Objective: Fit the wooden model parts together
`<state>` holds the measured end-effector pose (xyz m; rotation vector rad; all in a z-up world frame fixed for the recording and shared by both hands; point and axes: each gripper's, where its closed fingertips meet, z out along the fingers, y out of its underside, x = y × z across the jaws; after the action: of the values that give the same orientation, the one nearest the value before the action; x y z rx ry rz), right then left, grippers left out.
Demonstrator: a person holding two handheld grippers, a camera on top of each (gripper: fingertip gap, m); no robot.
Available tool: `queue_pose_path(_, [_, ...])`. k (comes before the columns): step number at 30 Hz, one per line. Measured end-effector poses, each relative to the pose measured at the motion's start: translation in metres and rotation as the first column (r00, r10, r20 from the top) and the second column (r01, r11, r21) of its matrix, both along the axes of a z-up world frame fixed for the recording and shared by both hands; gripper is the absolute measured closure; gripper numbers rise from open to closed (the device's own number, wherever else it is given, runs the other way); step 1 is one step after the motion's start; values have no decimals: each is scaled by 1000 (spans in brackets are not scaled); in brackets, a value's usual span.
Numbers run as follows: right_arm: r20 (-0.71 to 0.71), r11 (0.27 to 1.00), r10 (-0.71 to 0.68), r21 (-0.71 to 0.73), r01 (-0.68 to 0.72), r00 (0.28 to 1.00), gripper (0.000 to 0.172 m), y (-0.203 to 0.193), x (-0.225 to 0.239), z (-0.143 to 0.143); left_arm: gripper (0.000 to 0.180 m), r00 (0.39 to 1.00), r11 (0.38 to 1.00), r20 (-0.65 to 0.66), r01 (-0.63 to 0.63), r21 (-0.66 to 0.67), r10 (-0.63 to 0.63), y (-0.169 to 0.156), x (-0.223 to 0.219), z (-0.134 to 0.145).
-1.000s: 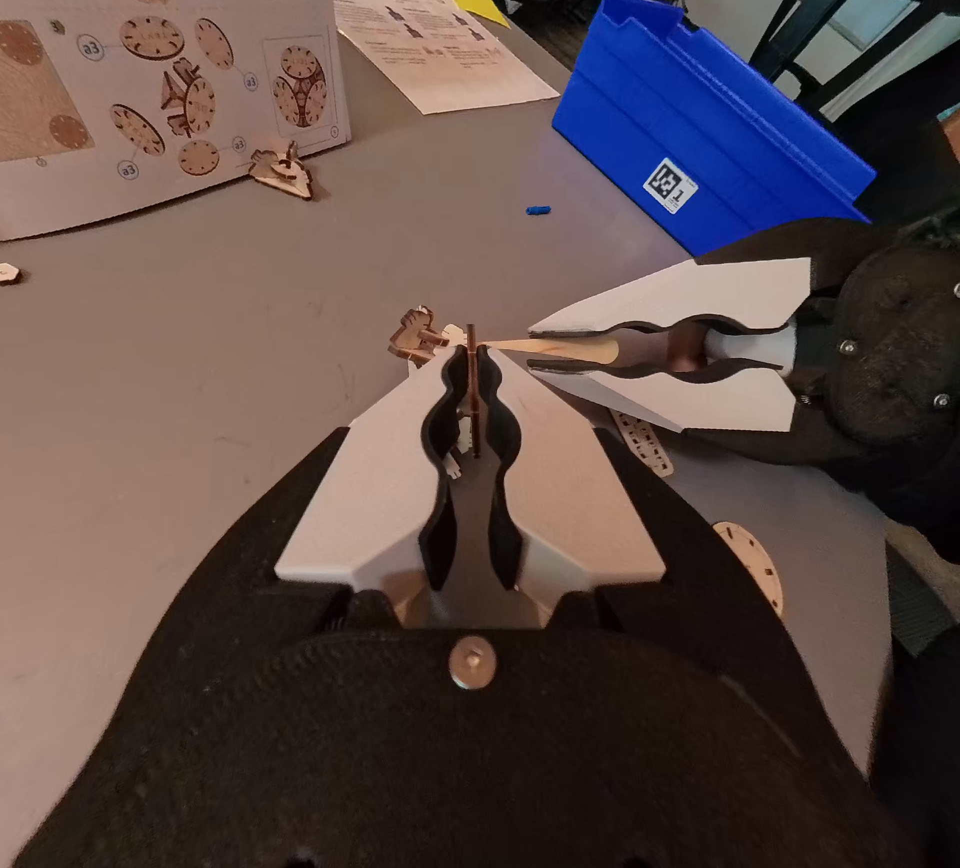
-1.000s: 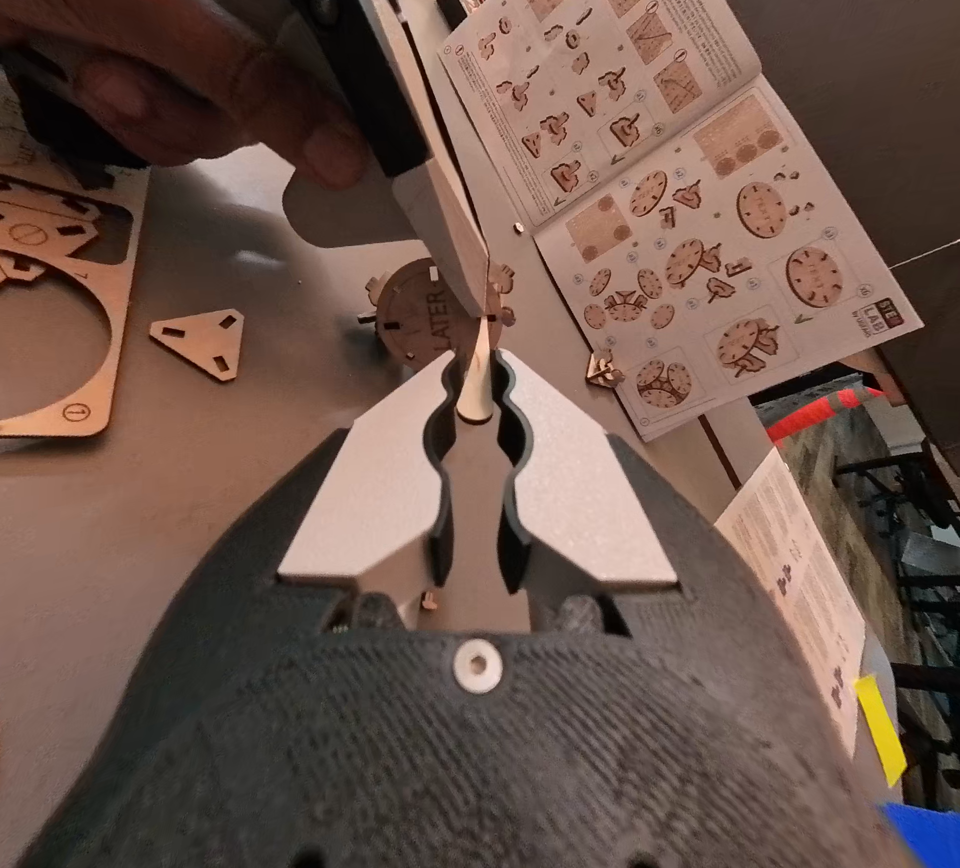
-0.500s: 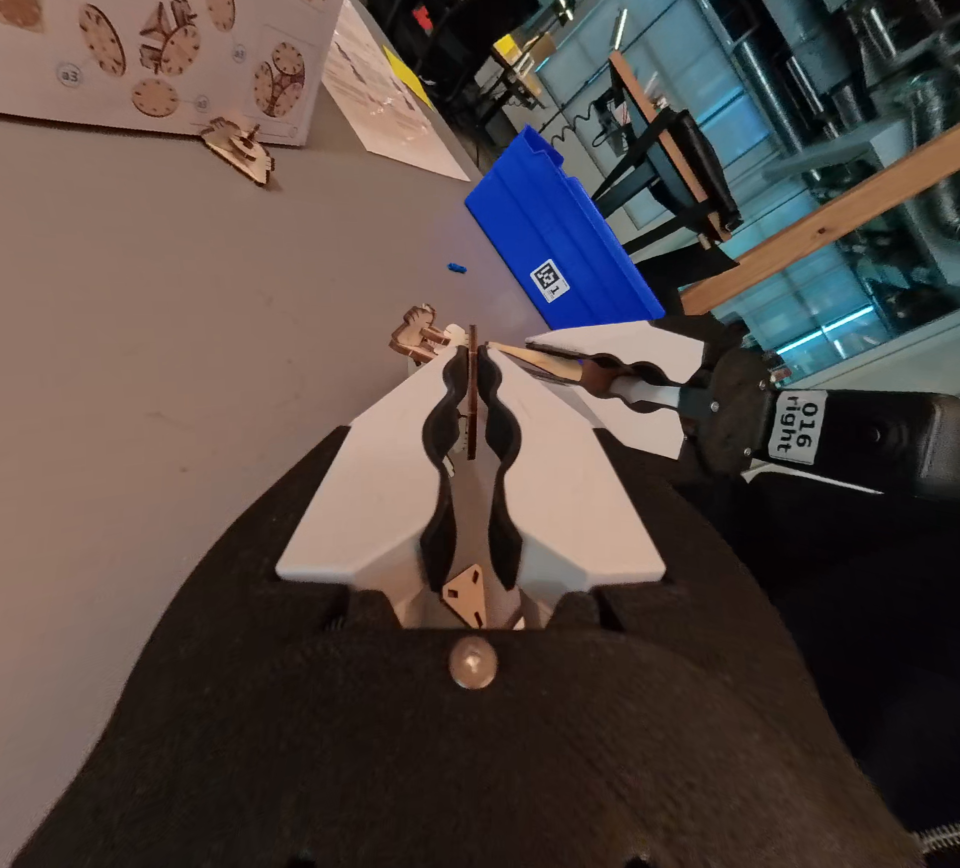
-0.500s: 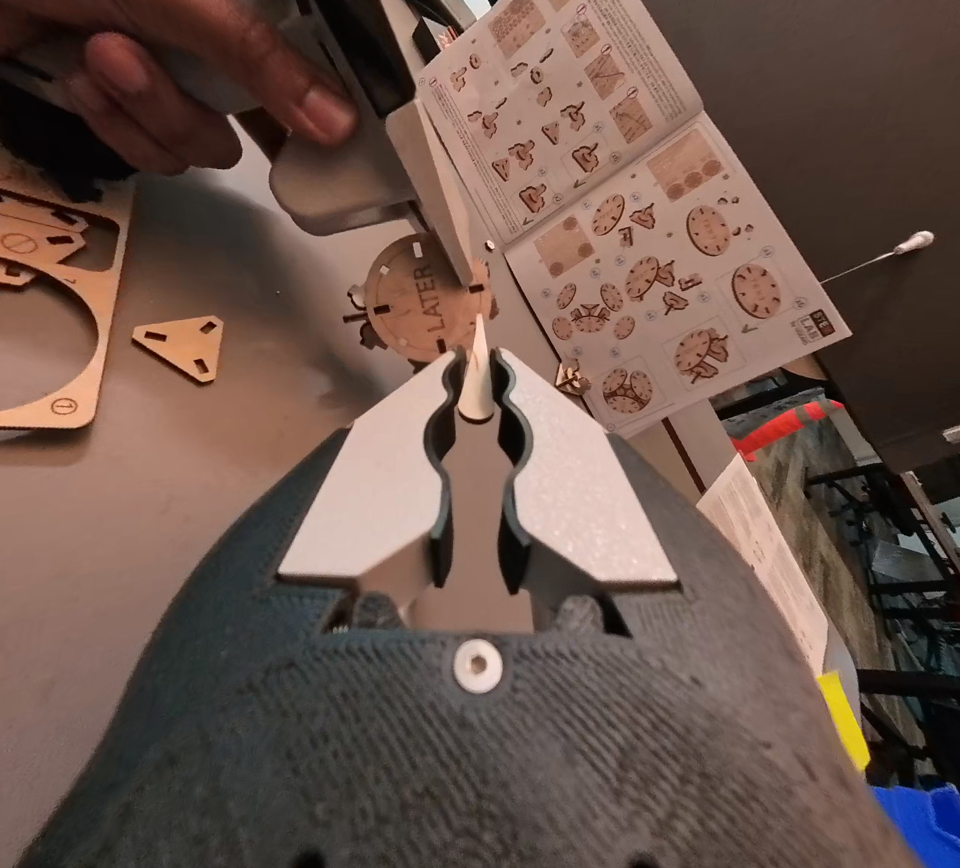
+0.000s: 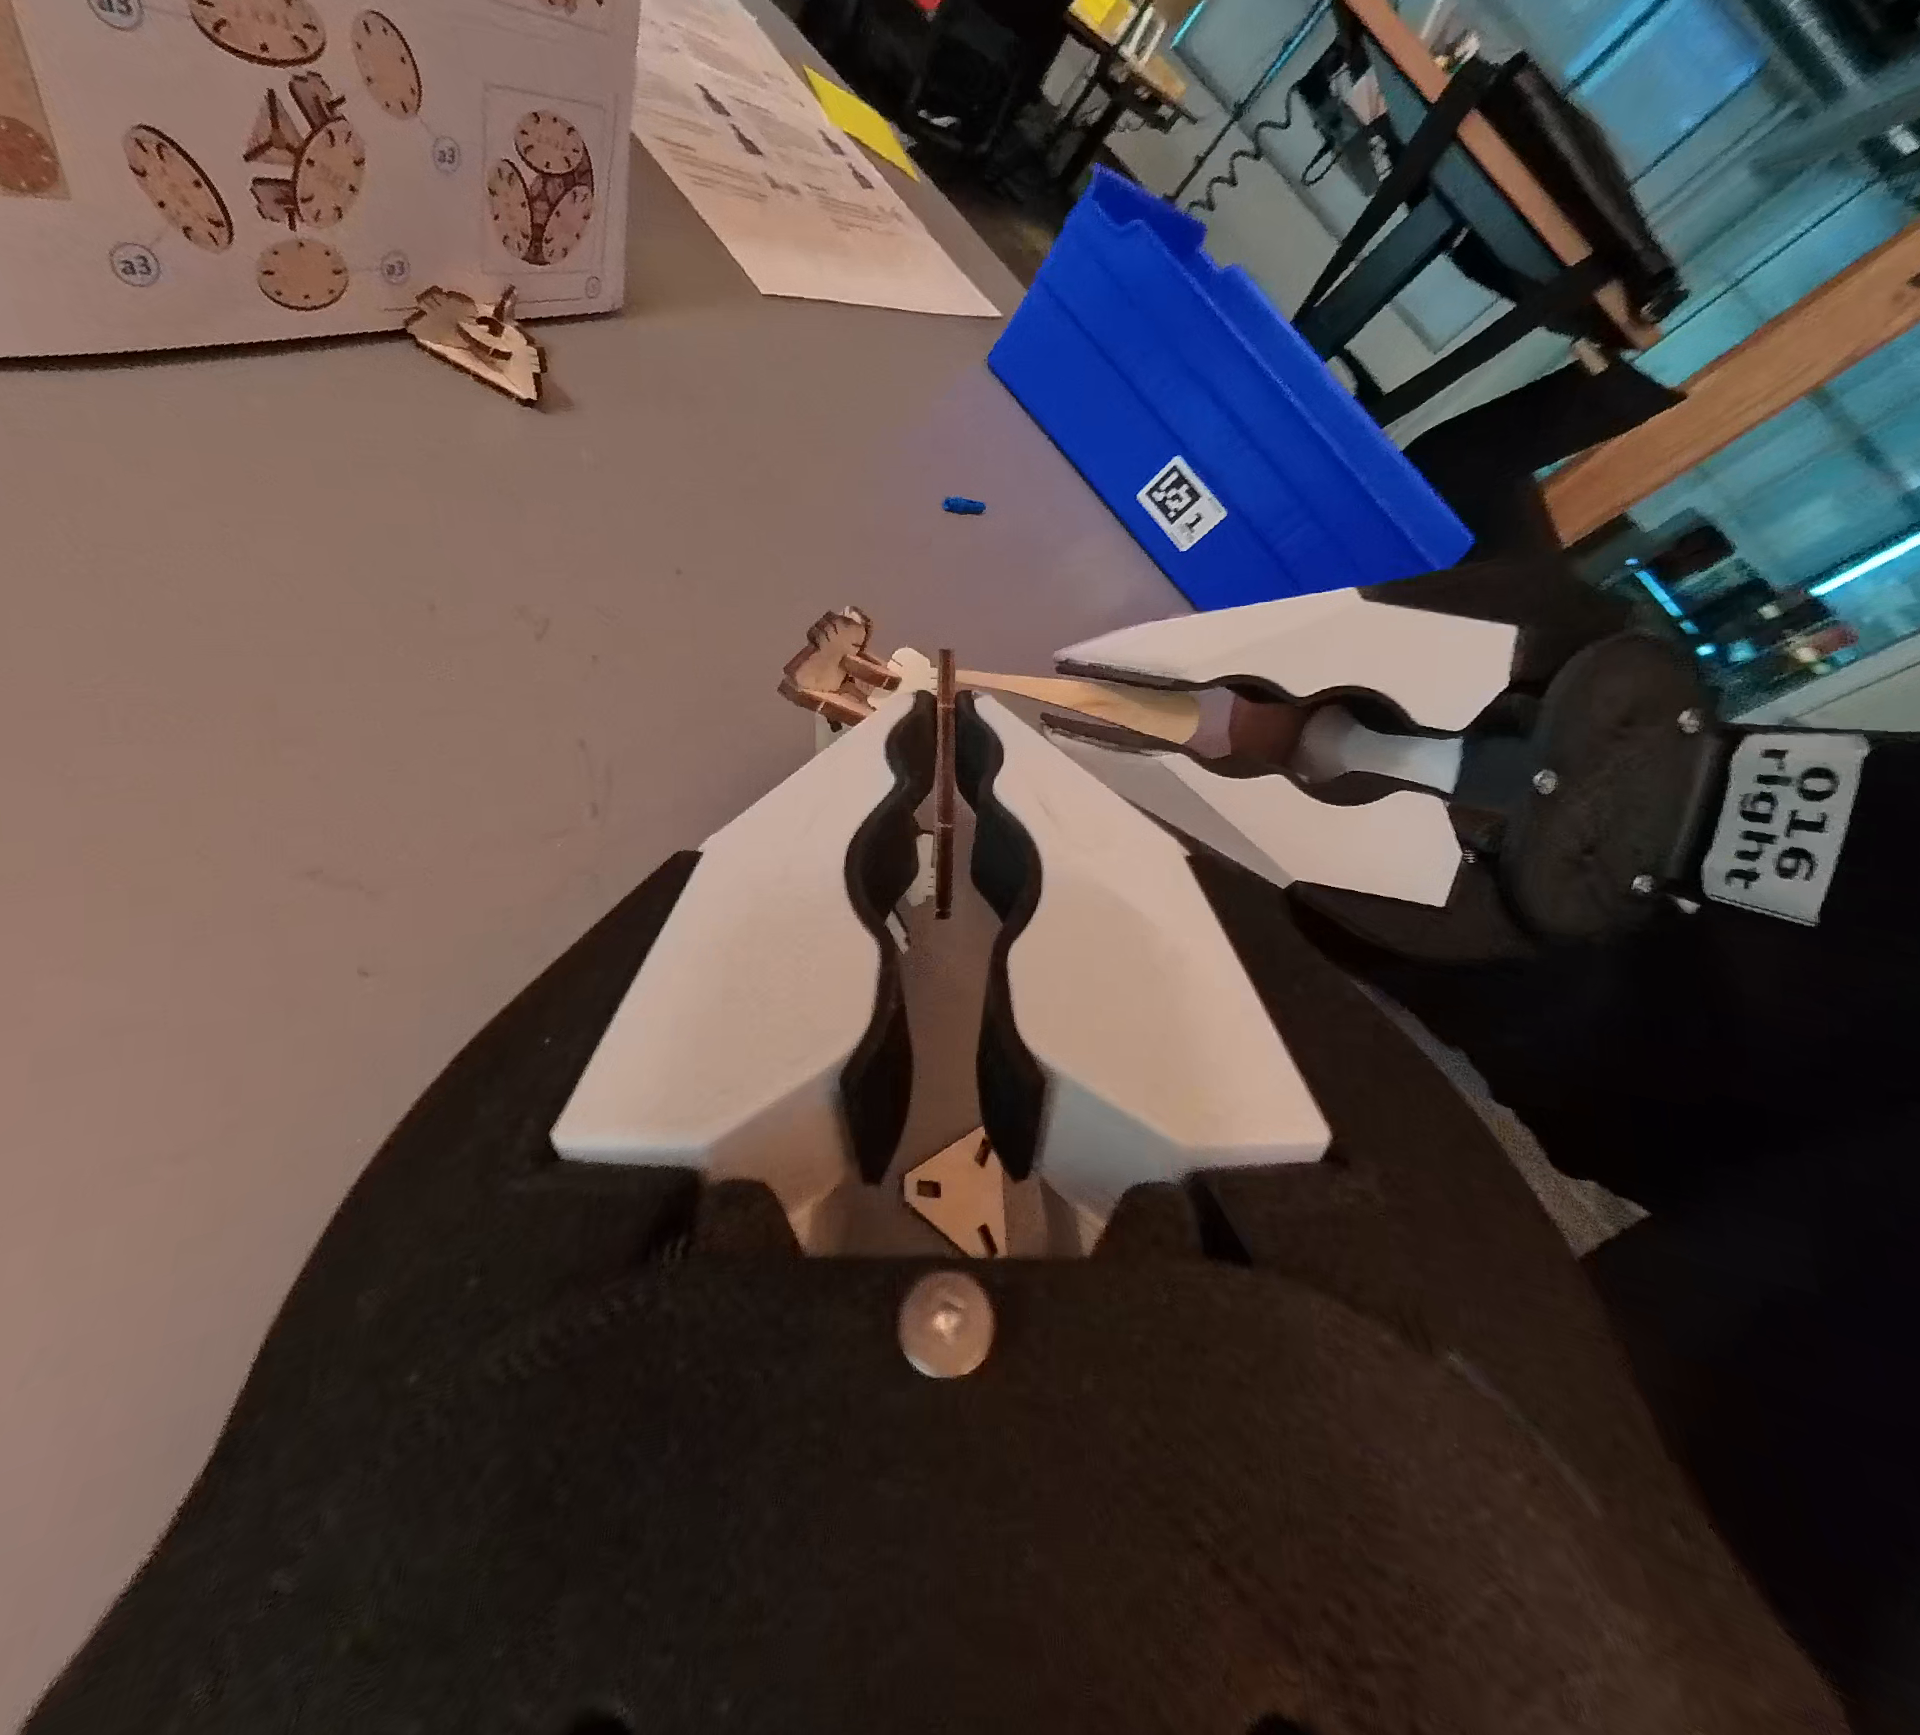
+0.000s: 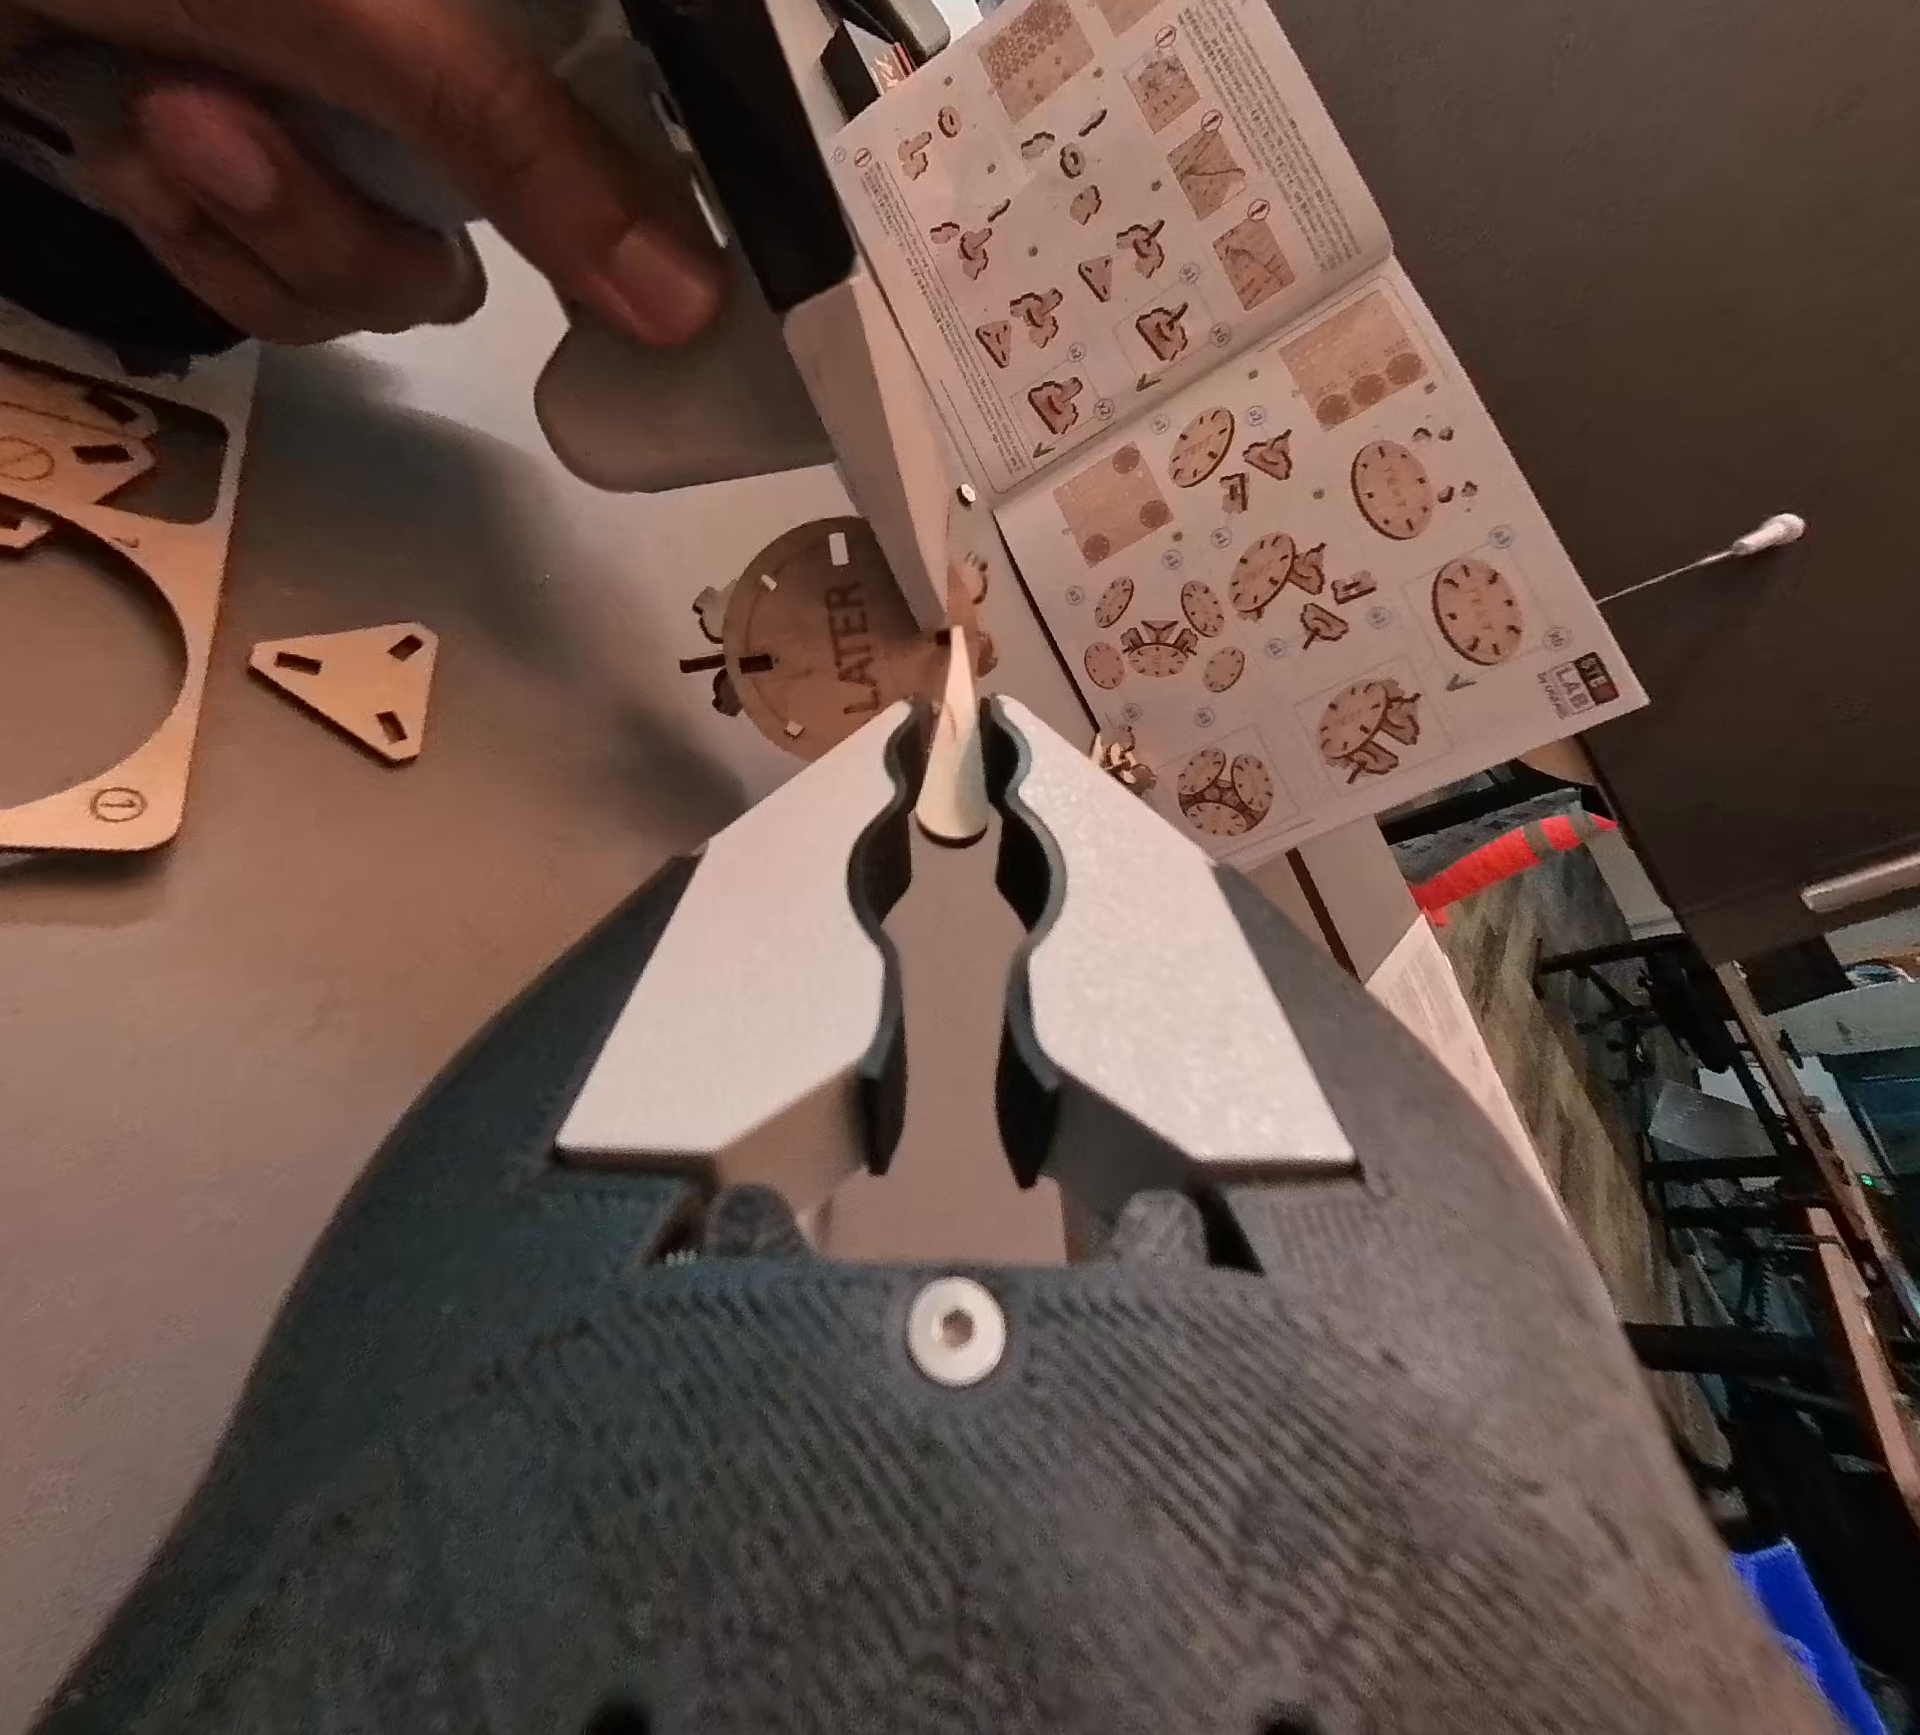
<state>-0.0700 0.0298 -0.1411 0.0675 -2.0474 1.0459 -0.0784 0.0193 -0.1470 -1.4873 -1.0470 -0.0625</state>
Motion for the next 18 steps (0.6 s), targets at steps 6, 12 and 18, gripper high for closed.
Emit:
queue_pose_path(6, [-6,999,-20,33,20,1000,163,1,-1,-3,180,996,993,-82,-48,-103,40,-1,-1,2])
queue_pose_path(12, [-11,999,-23,25,24,1000,163,2,-1,-1,180,982,967,-183,-93,-235,50,0,-1,2])
queue_pose_path(18, [-70,998,-25,62,29,997,163,0,0,-4,180,971,934,-231,-132,-333,55,1,-1,-3])
